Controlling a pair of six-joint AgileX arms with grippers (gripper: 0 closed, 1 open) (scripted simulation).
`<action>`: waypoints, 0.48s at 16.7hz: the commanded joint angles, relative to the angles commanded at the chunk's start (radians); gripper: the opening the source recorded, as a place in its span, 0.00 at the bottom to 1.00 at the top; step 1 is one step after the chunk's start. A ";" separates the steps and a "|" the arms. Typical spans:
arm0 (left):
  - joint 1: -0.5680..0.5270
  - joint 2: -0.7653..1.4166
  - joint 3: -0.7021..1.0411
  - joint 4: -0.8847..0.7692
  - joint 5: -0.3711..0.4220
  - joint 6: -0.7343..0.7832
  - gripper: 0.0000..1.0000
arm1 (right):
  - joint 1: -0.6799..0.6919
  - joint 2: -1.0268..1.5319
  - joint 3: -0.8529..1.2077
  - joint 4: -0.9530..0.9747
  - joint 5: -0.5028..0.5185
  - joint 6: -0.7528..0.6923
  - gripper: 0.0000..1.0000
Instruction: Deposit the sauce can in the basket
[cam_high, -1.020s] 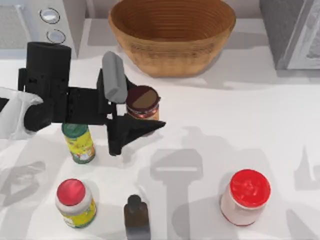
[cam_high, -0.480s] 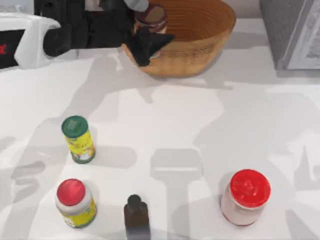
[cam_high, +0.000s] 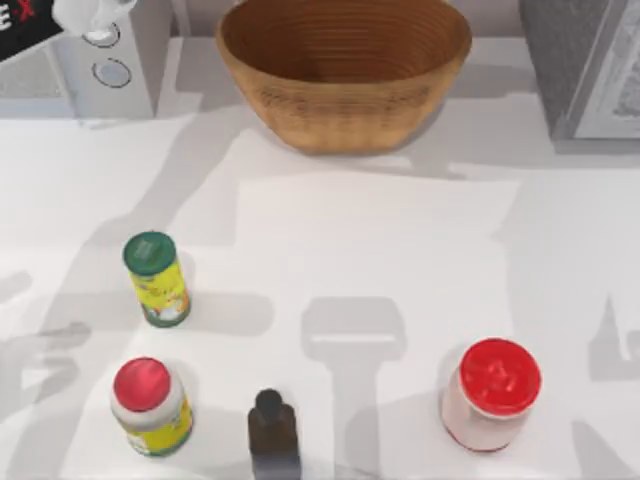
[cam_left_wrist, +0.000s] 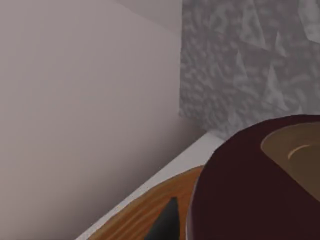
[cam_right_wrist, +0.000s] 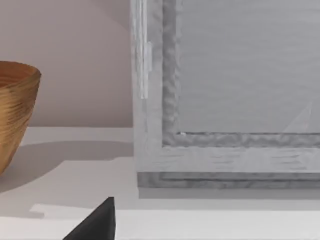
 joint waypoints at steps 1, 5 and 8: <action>-0.001 0.008 0.023 -0.008 -0.014 -0.011 0.00 | 0.000 0.000 0.000 0.000 0.000 0.000 1.00; -0.001 0.013 0.039 -0.014 -0.024 -0.018 0.00 | 0.000 0.000 0.000 0.000 0.000 0.000 1.00; 0.001 0.023 0.051 -0.010 -0.025 -0.016 0.00 | 0.000 0.000 0.000 0.000 0.000 0.000 1.00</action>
